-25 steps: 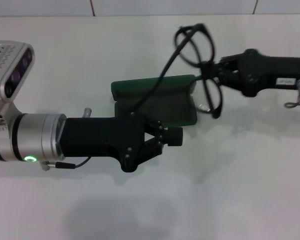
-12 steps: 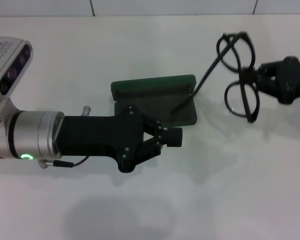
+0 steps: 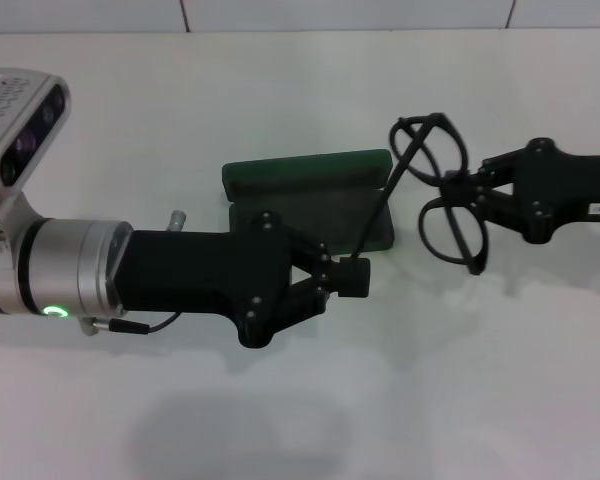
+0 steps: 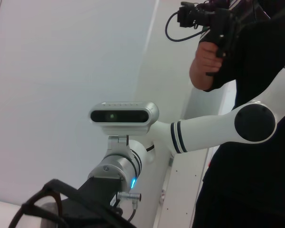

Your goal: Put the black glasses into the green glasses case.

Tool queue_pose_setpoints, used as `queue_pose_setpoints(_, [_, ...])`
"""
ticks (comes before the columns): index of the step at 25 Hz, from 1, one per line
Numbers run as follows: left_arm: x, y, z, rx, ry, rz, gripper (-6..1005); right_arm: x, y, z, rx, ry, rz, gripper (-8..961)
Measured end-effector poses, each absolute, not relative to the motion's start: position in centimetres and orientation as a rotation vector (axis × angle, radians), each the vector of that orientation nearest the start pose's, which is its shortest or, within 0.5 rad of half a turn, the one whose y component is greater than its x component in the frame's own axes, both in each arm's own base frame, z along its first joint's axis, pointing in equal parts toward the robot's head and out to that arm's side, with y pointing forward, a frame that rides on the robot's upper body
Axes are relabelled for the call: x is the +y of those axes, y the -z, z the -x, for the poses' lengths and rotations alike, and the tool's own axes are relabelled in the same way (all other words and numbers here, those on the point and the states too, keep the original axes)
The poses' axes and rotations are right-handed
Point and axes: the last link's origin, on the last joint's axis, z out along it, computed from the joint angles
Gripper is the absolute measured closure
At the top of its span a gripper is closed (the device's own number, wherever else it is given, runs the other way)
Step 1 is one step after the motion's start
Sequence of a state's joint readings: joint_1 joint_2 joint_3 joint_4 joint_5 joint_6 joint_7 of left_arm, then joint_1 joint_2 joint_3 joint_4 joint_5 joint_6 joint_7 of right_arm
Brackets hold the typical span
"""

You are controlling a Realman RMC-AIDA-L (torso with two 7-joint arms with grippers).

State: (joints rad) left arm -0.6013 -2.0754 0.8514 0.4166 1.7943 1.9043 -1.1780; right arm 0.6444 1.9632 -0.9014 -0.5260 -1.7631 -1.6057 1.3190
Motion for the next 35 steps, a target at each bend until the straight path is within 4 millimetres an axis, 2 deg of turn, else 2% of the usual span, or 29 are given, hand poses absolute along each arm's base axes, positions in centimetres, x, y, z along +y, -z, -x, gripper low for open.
queue_pose_setpoints(9, [28.1,2.9,20.4,-0.341,1.286,3.011,966,35.6,0.6,-19.9,0.325,-0.844,2.911,878])
queue_pose_setpoints(35, [28.3,3.0,20.0,-0.330,1.303,3.010,959,35.0,1.0,-16.7,0.240,-1.037,2.966,874])
